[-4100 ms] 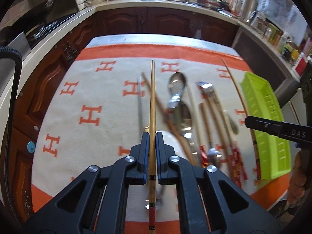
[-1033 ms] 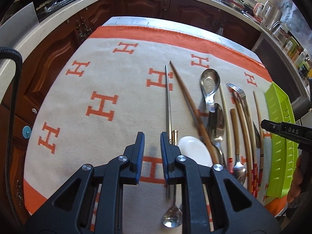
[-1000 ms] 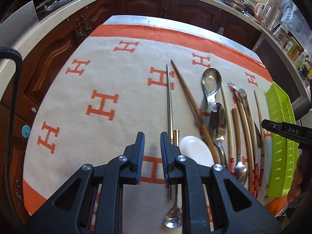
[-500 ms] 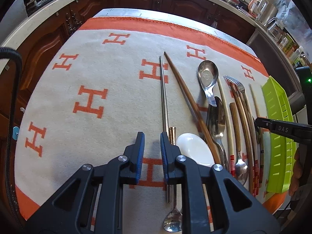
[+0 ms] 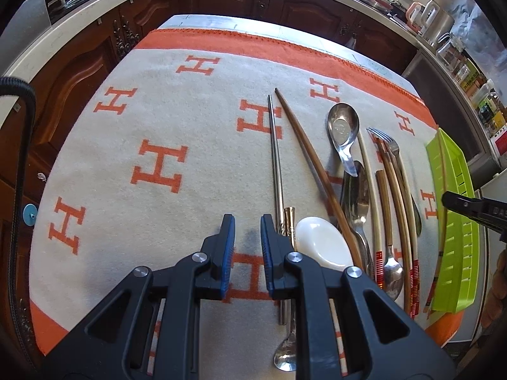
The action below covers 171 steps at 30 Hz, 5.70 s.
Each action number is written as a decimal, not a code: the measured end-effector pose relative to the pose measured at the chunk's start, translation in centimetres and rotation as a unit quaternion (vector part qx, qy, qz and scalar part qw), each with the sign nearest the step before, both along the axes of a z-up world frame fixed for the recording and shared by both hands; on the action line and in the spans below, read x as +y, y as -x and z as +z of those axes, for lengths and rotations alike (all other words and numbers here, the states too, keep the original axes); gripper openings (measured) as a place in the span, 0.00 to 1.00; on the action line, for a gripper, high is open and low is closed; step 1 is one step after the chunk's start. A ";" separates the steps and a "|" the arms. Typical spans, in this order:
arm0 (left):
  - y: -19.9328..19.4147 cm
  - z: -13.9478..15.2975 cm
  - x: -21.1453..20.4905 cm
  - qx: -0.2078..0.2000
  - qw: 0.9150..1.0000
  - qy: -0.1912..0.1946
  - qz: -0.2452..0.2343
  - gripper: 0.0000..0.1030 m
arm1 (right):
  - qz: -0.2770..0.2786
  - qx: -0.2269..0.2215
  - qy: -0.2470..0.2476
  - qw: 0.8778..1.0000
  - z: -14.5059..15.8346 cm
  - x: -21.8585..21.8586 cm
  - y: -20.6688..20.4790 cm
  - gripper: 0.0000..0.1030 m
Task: Organize utensils
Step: 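Place the chopstick in the tray with the right tool while the left tool grasps a silver chopstick, then carry the silver metal chopstick into the tray with the left tool and release, then grasp a red-banded chopstick with the right tool while the left tool grasps a gold-topped chopstick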
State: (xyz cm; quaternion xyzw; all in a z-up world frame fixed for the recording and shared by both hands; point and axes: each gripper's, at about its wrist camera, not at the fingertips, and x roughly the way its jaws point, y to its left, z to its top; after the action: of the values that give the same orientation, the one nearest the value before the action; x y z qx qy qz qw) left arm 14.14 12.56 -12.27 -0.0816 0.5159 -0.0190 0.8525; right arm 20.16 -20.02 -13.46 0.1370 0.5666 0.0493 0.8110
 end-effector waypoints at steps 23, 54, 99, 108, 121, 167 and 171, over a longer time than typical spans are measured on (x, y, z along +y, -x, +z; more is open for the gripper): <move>-4.7 -1.5 -1.6 0.009 1.000 0.010 -0.006 0.13 | -0.076 -0.036 0.029 0.996 6.3 -12.5 8.2 0.11; -2.7 -2.1 -3.8 -0.031 0.999 -0.036 -0.024 0.13 | -0.052 -0.027 -0.012 0.998 1.0 -8.6 9.2 0.17; 3.2 7.2 -33.1 -0.039 0.973 0.006 -0.226 0.04 | -0.144 -0.091 -0.068 0.983 2.2 -19.3 18.1 0.33; 3.9 6.9 -32.9 -0.034 0.972 -0.010 -0.234 0.13 | -0.153 -0.095 -0.072 0.981 2.3 -20.3 18.9 0.34; 5.4 8.2 -29.1 -0.060 0.971 -0.020 -0.230 0.14 | -0.147 -0.101 -0.051 0.983 3.3 -17.2 18.8 0.37; 8.1 6.1 3.2 -0.089 0.995 -0.034 -0.013 0.14 | 0.051 -0.151 0.021 0.987 5.9 8.4 15.4 0.45; 7.6 4.2 2.7 -0.067 0.997 -0.013 -0.023 0.14 | 0.072 -0.136 0.021 0.988 4.1 9.6 13.8 0.44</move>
State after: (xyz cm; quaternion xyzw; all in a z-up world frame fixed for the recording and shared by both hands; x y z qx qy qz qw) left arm 6.50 15.23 -8.05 -0.0572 0.4592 -0.0374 0.8857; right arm 6.38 -10.38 -9.37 0.0710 0.4604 0.1136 0.8776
